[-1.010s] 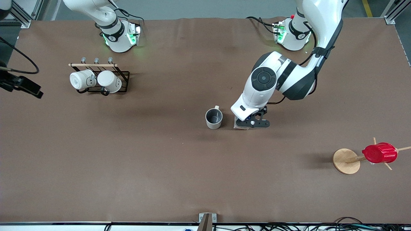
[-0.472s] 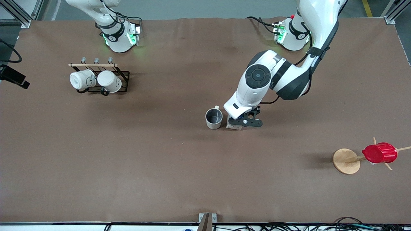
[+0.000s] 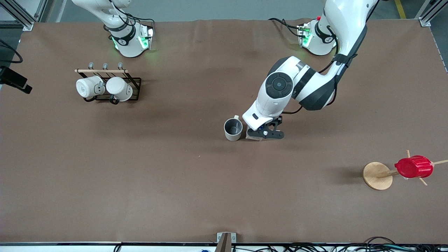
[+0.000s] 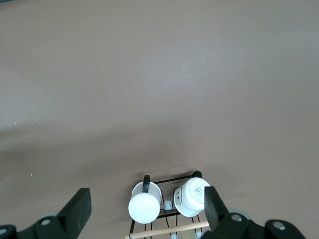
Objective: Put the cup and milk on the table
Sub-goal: 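Lower the milk carton beside the mug with the left gripper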
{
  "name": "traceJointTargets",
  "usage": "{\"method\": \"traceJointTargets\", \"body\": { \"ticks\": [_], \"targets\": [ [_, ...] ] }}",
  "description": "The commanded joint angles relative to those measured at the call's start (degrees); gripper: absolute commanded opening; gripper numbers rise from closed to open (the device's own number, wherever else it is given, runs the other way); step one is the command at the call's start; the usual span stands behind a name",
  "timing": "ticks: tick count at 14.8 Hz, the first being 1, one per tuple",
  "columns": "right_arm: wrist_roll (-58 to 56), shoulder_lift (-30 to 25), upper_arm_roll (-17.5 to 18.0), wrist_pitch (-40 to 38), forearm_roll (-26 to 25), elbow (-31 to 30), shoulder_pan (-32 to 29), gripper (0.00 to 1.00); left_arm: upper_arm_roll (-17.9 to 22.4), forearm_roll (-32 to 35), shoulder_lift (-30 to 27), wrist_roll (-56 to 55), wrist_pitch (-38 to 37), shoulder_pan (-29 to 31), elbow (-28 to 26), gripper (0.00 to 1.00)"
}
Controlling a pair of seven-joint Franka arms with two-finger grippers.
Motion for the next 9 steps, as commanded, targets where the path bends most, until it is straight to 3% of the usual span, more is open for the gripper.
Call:
{"method": "traceJointTargets", "body": {
  "ticks": [1, 9],
  "targets": [
    [-0.93, -1.77, 1.07, -0.02, 0.93, -1.84, -1.35, 1.00, -0.67, 1.10, 1.13, -0.72, -1.30, -0.05, 1.93, 0.04],
    [-1.81, -2.03, -0.77, -0.55, 1.28, -1.57, -1.44, 1.00, -0.58, 0.84, 1.56, -0.89, -1.30, -1.10, 2.01, 0.14]
  ]
}}
